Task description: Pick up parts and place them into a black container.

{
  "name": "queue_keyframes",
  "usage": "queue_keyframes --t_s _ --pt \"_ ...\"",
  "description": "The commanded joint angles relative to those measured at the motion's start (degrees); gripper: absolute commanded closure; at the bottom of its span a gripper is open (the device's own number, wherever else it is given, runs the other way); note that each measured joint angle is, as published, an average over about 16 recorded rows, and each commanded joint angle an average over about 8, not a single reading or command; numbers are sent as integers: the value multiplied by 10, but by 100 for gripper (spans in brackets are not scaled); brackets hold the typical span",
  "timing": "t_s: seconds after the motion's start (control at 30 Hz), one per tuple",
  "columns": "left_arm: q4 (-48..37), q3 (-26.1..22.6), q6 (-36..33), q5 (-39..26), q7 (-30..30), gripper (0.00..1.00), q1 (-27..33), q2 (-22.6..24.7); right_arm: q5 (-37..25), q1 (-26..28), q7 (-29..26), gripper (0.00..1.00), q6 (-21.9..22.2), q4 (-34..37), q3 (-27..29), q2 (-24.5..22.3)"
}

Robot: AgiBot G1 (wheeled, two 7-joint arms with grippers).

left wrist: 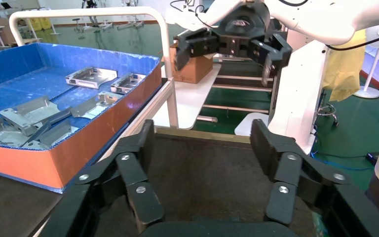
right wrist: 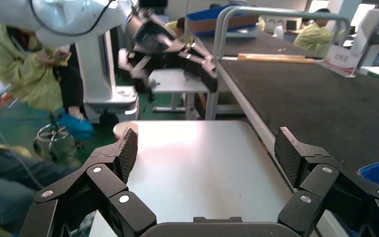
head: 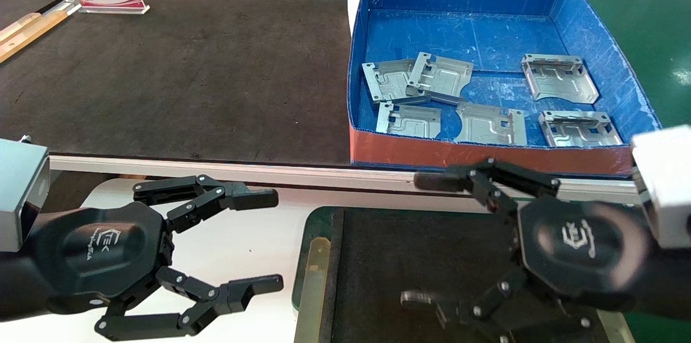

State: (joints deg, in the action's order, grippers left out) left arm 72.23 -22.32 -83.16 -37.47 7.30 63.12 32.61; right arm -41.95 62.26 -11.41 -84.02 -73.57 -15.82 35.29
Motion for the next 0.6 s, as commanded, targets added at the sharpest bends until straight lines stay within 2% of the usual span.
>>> queue_keyframes --t_s 0.03,0.27,0.6 --pt "0 0 0 0 0 0 0 0 2 2 -4 0 4 -3 1 1" --pt "0 0 0 0 0 0 0 0 -23 23 6 0 38 34 2 12" --pt "0 0 0 0 0 0 0 0 -66 110 50 0 39 210 -11 52"
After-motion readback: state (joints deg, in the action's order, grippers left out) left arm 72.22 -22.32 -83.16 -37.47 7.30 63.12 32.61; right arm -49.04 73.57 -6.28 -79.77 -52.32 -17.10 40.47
